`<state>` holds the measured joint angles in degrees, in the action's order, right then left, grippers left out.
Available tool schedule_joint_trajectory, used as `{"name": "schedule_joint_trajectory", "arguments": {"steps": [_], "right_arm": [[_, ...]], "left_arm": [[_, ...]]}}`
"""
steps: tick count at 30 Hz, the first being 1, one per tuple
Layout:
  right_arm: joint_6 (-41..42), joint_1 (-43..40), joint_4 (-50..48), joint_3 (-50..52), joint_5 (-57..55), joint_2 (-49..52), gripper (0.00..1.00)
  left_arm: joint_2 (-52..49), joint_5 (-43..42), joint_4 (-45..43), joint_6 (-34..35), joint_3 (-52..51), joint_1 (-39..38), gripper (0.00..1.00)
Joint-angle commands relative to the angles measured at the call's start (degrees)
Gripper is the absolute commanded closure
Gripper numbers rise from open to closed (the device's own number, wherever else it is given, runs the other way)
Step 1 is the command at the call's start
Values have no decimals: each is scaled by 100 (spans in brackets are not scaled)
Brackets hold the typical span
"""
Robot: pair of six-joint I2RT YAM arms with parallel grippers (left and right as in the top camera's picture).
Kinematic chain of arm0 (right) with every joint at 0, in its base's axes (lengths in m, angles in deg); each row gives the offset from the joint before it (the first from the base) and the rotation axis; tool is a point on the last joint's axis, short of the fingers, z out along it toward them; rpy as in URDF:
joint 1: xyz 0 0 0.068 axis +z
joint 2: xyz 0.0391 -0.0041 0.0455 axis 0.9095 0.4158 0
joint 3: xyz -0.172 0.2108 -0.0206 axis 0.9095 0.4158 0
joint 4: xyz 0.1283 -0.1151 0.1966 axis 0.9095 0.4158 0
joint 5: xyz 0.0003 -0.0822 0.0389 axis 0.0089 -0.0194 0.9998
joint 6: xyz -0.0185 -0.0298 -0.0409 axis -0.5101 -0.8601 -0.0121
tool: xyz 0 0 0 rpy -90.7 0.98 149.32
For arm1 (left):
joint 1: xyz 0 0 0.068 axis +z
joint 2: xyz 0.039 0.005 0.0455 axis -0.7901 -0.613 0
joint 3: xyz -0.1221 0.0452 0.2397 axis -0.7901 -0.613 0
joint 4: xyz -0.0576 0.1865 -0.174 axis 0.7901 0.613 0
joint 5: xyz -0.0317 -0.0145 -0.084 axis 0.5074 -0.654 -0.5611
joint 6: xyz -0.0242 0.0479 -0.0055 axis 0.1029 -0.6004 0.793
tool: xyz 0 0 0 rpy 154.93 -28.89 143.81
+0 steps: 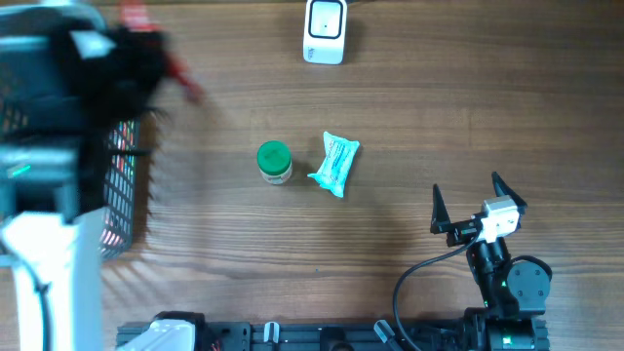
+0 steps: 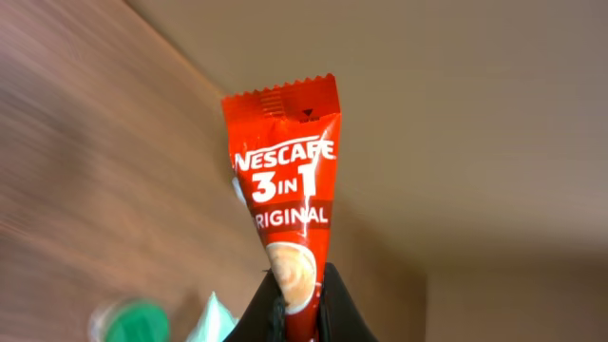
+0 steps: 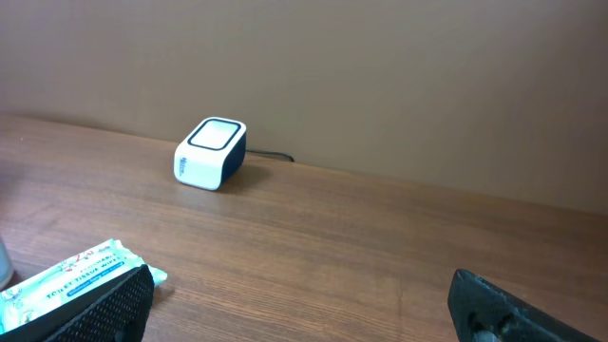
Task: Scan the item barcode
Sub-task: 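Reach left gripper into basket and grasp red Nescafe stick, then place red Nescafe stick on table beside wipes with left gripper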
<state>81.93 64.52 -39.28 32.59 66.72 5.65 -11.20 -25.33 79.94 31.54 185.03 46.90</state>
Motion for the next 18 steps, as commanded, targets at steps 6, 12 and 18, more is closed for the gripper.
{"name": "schedule_joint_trajectory", "arguments": {"steps": [6,12,18], "right_arm": [[9,31,-15,7,-52,2,0],[9,31,-15,7,-55,2,0],[7,31,-15,7,-55,2,0]], "left_arm": [[-2295,898,-791,-396,-439,-2940,96],[-3915,1132,-1261,-505,-439,-3674,96],[-4784,1132,-1502,-957,-439,-4037,96]]}}
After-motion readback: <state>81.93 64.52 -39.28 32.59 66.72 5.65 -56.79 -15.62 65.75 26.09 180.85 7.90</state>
